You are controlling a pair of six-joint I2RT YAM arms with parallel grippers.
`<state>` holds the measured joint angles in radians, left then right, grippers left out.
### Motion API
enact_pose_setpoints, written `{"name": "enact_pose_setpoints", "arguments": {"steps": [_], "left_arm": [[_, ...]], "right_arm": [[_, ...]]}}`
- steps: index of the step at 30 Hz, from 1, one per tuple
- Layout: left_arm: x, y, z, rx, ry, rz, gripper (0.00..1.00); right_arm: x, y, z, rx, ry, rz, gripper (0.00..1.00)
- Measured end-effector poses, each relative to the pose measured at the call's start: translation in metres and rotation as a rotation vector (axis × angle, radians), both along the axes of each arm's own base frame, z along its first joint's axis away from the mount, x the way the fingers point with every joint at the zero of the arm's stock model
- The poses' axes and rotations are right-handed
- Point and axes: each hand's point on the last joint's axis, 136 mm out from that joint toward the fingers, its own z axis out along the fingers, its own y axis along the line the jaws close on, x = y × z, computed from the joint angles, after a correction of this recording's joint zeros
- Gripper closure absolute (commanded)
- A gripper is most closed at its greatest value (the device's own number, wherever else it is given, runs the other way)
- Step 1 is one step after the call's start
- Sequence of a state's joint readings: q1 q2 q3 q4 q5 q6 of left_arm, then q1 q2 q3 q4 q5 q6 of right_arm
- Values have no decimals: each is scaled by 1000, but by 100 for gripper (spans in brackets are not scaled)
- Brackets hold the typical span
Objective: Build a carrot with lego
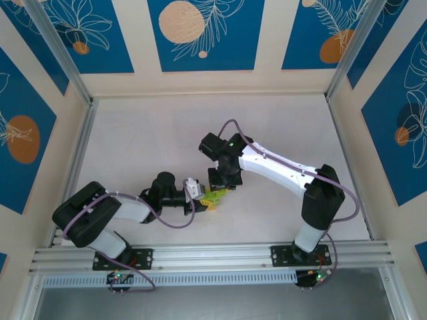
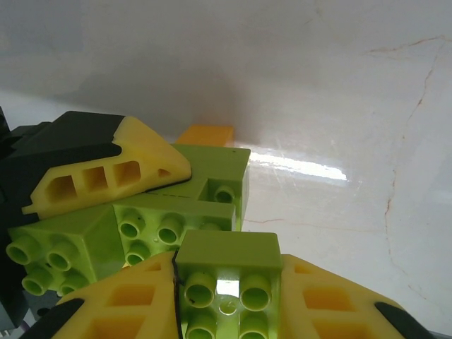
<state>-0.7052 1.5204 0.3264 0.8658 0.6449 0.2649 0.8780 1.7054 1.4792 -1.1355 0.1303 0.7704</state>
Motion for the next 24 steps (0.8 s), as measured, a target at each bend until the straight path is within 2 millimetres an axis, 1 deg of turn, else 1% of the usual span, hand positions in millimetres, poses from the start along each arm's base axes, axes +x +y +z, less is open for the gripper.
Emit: {"name": "enact_pose_setpoints", "arguments": {"steps": [8,11,24], "left_arm": [[0,0,0,0,0,0,68],[1,0,0,2,2,1,68],[1,-1,0,4,3,1,69]], "right_arm": [[3,4,-1,13,-10,0,72],[2,3,-4,6,-5,2,72],[-1,3,-6,0,-4,-13,72]]}}
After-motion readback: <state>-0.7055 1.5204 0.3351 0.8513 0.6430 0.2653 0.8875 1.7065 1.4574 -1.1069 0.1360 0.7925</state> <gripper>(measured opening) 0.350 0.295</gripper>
